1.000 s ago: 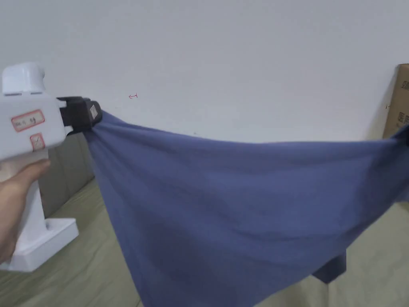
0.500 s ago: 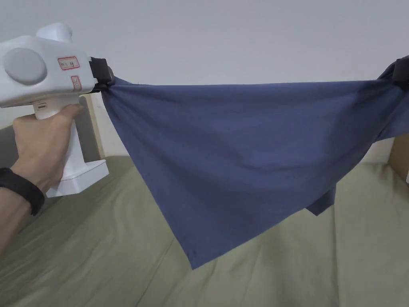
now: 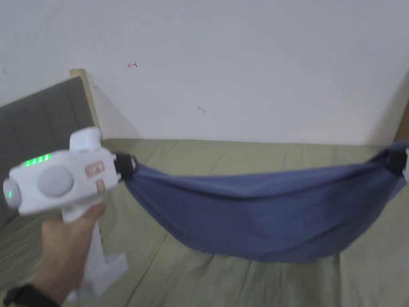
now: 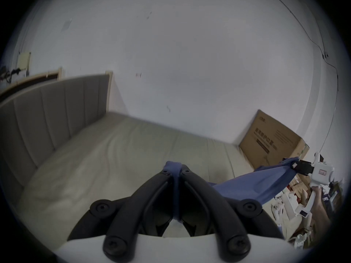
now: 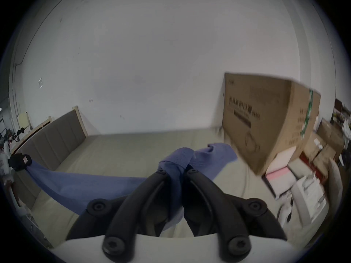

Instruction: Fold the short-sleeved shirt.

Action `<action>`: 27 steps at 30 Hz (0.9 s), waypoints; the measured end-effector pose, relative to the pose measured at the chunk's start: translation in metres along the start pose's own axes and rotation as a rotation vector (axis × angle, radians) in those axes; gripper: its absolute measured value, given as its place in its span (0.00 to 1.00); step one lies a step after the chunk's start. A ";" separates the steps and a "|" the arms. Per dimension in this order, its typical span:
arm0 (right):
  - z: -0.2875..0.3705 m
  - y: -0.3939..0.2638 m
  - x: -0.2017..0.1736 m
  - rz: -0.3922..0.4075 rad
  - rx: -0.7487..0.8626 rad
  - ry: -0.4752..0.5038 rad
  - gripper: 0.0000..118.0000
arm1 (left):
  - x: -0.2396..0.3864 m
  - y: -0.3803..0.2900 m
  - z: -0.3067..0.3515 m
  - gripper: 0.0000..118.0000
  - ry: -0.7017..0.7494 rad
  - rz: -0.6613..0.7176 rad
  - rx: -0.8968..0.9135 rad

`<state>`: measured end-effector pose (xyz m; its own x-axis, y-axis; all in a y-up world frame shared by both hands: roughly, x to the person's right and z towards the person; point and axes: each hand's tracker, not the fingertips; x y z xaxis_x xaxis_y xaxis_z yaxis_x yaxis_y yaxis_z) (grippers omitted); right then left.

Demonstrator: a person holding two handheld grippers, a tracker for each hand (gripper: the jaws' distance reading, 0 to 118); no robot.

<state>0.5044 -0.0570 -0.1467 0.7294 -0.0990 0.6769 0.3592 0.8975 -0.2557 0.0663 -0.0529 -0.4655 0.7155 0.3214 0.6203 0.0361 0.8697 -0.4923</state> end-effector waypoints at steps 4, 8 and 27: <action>0.044 -0.102 0.017 -0.018 -0.130 -0.011 0.09 | -0.015 -0.095 0.042 0.02 -0.042 0.068 -0.145; 0.102 -0.206 0.035 -0.069 -0.314 -0.024 0.09 | -0.036 -0.179 0.085 0.02 -0.001 0.105 -0.276; 0.216 -0.285 0.084 -0.235 -0.390 -0.173 0.84 | -0.052 -0.242 0.166 0.70 0.035 -0.008 -0.339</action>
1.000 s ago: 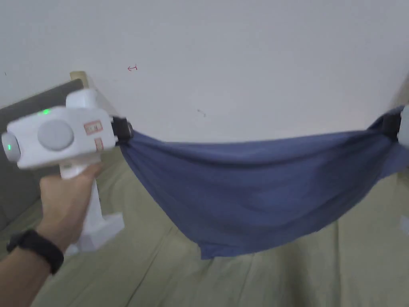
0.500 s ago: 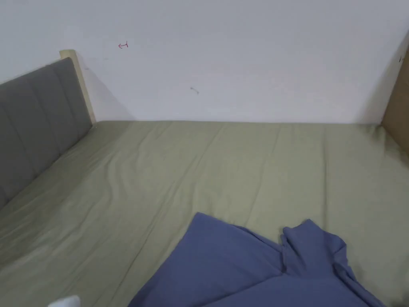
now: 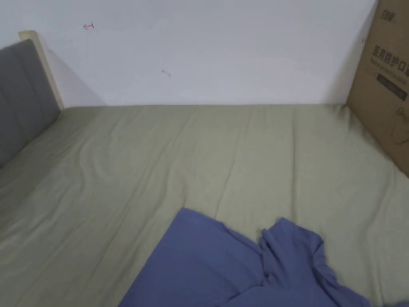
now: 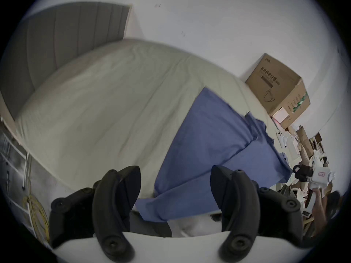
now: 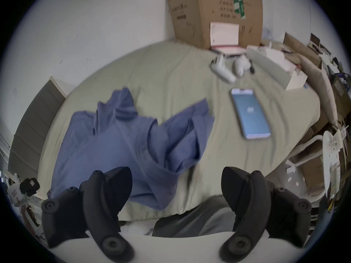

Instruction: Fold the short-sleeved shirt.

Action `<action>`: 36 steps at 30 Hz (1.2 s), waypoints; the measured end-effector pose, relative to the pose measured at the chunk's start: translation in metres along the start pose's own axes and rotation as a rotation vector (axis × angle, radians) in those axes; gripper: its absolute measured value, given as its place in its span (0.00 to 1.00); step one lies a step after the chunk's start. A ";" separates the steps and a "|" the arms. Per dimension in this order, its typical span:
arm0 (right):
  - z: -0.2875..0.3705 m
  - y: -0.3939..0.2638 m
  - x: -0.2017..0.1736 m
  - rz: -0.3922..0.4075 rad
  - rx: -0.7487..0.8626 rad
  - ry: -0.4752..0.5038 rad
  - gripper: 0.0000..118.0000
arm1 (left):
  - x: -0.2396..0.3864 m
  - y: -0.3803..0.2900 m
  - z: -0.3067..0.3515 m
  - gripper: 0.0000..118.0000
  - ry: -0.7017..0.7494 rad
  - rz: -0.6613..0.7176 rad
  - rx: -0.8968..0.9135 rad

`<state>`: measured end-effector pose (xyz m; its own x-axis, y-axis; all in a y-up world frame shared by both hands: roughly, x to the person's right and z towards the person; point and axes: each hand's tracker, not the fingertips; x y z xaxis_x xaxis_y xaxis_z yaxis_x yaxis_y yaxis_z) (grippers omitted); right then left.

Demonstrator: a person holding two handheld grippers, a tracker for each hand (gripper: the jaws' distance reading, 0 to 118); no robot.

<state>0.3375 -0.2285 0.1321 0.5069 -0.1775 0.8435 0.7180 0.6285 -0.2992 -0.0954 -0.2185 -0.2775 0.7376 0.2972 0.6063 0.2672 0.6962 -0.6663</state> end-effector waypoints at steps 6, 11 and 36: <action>0.067 0.036 -0.036 0.124 0.333 0.143 0.84 | 0.055 0.041 0.058 0.70 0.013 -0.169 0.341; 0.099 0.052 -0.097 0.289 0.470 0.208 0.77 | 0.101 0.056 0.098 0.70 0.048 -0.280 0.542; 0.092 0.046 -0.114 0.304 0.435 0.220 0.00 | 0.027 0.022 0.012 0.74 0.014 -0.126 -0.058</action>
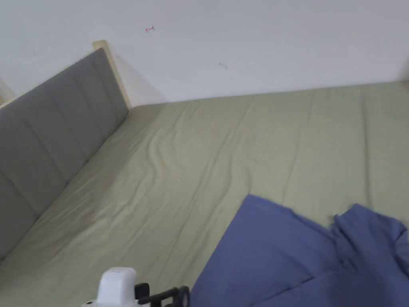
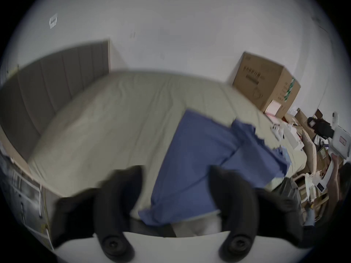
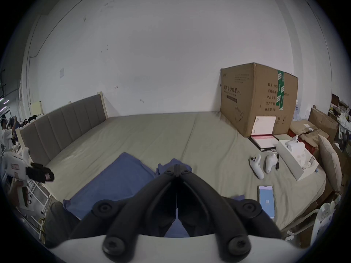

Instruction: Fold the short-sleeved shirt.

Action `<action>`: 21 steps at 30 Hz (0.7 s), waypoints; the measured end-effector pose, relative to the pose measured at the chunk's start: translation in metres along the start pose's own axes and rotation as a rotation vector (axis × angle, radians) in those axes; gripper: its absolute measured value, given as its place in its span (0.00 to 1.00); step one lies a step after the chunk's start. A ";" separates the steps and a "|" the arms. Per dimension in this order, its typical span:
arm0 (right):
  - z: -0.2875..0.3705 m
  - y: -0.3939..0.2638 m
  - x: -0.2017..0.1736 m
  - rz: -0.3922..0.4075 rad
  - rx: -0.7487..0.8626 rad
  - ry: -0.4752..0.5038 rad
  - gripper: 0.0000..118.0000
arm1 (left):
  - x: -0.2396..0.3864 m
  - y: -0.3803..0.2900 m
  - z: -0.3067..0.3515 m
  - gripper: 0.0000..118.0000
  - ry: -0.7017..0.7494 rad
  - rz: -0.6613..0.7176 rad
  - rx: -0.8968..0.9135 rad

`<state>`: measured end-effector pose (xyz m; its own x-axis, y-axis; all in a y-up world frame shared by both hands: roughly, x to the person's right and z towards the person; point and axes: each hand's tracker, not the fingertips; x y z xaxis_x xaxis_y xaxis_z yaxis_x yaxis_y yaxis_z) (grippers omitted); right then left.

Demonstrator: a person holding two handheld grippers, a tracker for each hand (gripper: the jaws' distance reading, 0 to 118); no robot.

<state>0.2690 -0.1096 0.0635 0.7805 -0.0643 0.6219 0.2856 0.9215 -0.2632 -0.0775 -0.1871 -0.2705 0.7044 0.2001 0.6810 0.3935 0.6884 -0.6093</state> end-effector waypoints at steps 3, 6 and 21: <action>-0.004 -0.010 0.001 -0.003 -0.039 0.000 0.00 | -0.020 -0.017 -0.029 0.76 -0.027 0.071 -0.120; -0.009 -0.016 0.006 -0.042 -0.071 0.009 0.00 | -0.025 -0.025 -0.053 0.76 -0.015 0.067 -0.219; -0.020 -0.028 0.016 -0.080 -0.142 -0.020 0.00 | -0.020 -0.033 -0.105 0.06 0.047 0.026 -0.432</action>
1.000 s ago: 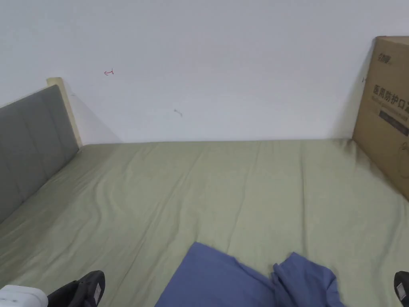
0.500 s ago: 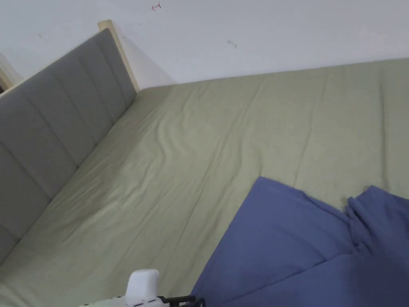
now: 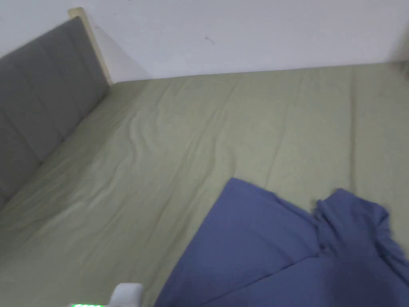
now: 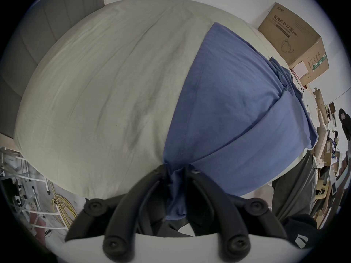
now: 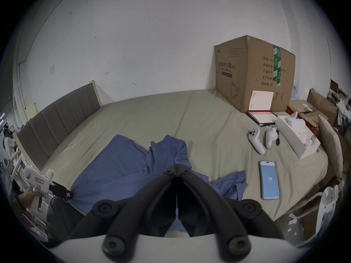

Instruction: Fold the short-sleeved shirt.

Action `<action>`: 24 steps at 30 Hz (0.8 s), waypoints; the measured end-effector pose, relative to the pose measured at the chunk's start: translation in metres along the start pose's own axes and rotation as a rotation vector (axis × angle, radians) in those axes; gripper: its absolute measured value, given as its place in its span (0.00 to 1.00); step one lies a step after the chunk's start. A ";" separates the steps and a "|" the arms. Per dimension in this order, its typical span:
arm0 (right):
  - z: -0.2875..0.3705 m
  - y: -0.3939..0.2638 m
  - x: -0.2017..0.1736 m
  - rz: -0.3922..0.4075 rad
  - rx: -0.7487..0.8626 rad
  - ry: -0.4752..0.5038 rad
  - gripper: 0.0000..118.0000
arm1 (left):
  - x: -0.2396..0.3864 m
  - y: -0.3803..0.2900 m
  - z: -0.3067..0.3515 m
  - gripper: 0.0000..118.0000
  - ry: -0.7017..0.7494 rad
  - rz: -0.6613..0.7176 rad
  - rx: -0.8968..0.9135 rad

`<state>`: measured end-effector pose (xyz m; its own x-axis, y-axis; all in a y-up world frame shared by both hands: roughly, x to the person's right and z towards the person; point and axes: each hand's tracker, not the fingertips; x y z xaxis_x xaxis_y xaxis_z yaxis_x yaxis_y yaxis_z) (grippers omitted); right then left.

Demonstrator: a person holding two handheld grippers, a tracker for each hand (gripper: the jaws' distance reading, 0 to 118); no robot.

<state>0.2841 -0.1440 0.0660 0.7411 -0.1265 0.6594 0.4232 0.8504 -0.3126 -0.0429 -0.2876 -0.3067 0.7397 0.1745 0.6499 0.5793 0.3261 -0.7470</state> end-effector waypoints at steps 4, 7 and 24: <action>-0.019 0.010 0.008 0.005 -0.065 0.004 0.02 | 0.002 0.002 -0.003 0.04 -0.012 0.007 -0.013; -0.058 0.021 0.022 0.021 -0.196 0.018 0.75 | 0.008 0.004 -0.005 0.04 0.017 -0.012 -0.024; -0.254 -0.029 0.066 0.189 -0.612 0.060 0.42 | 0.001 0.003 -0.003 0.04 -0.041 0.061 -0.011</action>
<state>0.4524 -0.3068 -0.0551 0.8525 -0.0463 0.5207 0.4900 0.4179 -0.7650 -0.0398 -0.2888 -0.3087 0.7593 0.2315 0.6081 0.5376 0.3033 -0.7868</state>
